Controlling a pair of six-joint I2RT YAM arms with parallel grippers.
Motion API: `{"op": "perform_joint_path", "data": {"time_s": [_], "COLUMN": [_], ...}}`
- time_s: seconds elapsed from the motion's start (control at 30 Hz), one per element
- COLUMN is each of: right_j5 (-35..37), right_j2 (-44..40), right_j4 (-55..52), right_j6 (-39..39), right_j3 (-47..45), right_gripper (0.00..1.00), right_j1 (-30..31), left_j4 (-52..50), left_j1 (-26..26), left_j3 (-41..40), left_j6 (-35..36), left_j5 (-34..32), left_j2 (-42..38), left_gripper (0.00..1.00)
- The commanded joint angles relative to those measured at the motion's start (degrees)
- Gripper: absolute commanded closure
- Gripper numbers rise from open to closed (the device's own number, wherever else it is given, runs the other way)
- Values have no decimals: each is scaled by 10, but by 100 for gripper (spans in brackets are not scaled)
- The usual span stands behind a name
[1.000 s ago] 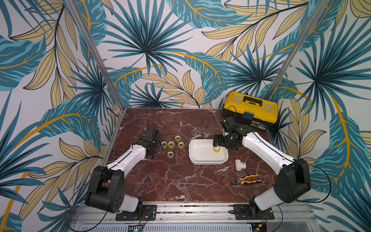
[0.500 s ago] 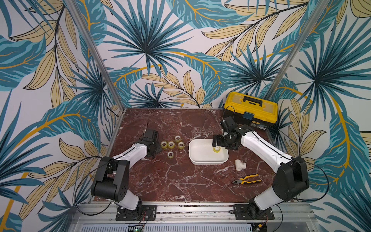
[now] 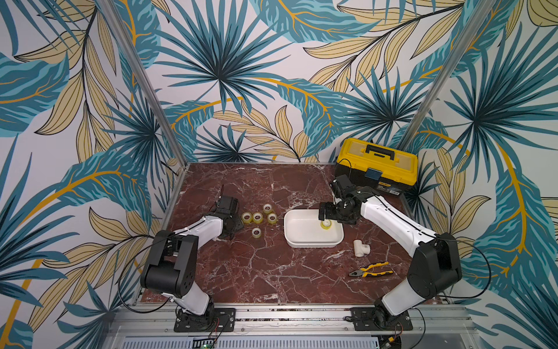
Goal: Put the transparent tape into the storage box
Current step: Pick up the tape at the center of the board, then place the tape in the storage box.
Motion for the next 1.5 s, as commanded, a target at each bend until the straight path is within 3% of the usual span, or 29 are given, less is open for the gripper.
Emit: {"op": "perform_joint_path", "data": {"time_s": [0.0, 0.17, 0.47, 0.67, 0.87, 1.13, 1.47], "right_j5": [-4, -3, 1, 0, 1, 21, 32], "right_j2": [11, 15, 15, 17, 21, 0, -59], "right_j4": [-9, -8, -9, -10, -17, -18, -9], "right_j6": [-7, -7, -5, -1, 2, 18, 48], "right_j3": [11, 13, 25, 25, 20, 4, -40], "right_gripper": [0, 0, 0, 0, 0, 0, 0], "right_j1": [3, 3, 3, 3, 3, -1, -17], "left_j4": [10, 15, 13, -32, -85, -101, -84], "left_j1": [7, 6, 4, -27, -133, -274, -344], "left_j3": [7, 0, -17, 20, 136, 273, 394], "left_j6": [0, -5, -5, 35, 101, 132, 142], "left_j5": [-8, -9, -3, -4, -8, 29, 75], "left_j2": [13, 26, -13, -84, -94, 17, 199], "left_gripper": [44, 57, 100, 100, 100, 100, 100]}}
